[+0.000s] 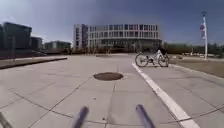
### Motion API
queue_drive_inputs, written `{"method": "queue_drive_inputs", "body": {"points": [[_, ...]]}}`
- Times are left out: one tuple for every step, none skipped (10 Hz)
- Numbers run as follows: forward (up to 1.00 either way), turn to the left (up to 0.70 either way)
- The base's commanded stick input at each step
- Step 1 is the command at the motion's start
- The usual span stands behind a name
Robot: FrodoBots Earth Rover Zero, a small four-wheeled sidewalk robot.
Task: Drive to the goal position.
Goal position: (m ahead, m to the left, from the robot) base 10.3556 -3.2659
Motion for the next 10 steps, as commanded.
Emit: {"method": "queue_drive_inputs", "body": {"points": [[0.70,0.00],[0.70,0.00],[0.70,0.00],[0.70,0.00],[0.70,0.00],[0.70,0.00],[0.70,0.00],[0.70,0.00],[0.70,0.00],[0.70,0.00]]}}
